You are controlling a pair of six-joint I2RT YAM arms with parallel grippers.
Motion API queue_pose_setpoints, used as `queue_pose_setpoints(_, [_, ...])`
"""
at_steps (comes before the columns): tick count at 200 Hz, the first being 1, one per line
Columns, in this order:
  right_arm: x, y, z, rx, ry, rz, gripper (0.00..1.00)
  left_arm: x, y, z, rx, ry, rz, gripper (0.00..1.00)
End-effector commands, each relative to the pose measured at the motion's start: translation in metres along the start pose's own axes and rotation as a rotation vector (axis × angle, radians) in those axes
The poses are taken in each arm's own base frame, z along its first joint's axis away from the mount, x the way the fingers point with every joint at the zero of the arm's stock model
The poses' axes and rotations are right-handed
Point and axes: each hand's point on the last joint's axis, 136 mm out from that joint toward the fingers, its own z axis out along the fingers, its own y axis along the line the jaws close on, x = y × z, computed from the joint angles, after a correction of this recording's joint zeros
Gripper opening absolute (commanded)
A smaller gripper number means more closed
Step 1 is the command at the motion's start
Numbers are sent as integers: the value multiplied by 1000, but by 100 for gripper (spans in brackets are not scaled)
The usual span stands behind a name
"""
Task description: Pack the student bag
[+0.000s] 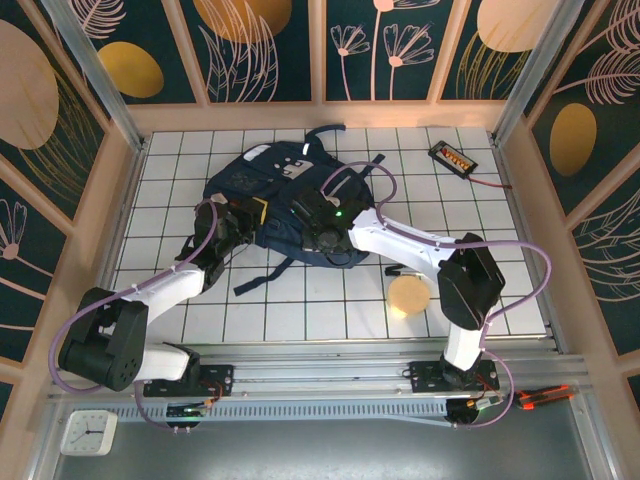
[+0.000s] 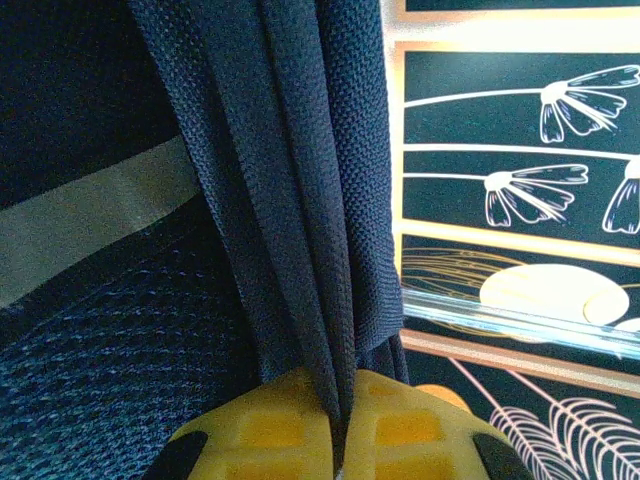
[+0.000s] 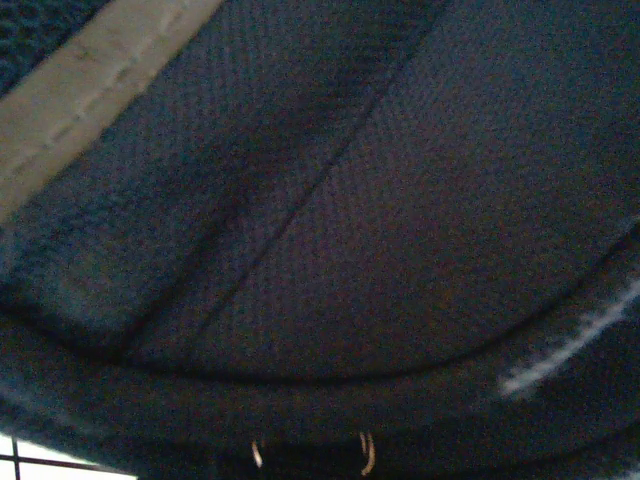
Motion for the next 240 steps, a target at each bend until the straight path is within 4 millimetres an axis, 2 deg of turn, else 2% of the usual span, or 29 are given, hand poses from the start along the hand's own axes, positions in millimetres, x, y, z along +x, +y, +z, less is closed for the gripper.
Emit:
queue_pose_setpoints(1, [2,-12,-9,14,4,-9,0,7,-30,-2,96,86,-41,0])
queue_pose_setpoints(41, [13,-29,-13,20,45,-33,0,-36,-9,-12,-33,23,93,0])
queue_pose_setpoints(71, [22,-27,-13,-22,81,-62,0,-67,6,-17,-79,-25,112,0])
queue_pose_setpoints(86, [24,-25,-12,-35,94,-75,0,-78,8,-14,-75,-36,118,0])
queue_pose_setpoints(129, [23,-10,-11,-92,106,-113,0,-98,8,7,-83,-34,161,0])
queue_pose_setpoints(151, [27,6,-10,-157,145,-135,0,-108,4,15,-87,-32,192,0])
queue_pose_setpoints(172, [26,23,-8,-197,161,-166,0,-112,0,24,-117,-13,253,0])
queue_pose_setpoints(203, [25,49,-9,-250,165,-218,0,-116,3,34,-159,16,289,0])
queue_pose_setpoints(215, [21,56,-10,-263,161,-221,0,-116,2,37,-160,30,297,0])
queue_pose_setpoints(229, [11,63,-16,-275,140,-224,0,-113,10,36,-187,54,295,0])
queue_pose_setpoints(232, [8,64,-17,-275,136,-224,0,-114,0,38,-171,52,306,0])
queue_pose_setpoints(240, [0,68,-22,-279,124,-221,0,-113,-3,36,-173,54,311,13])
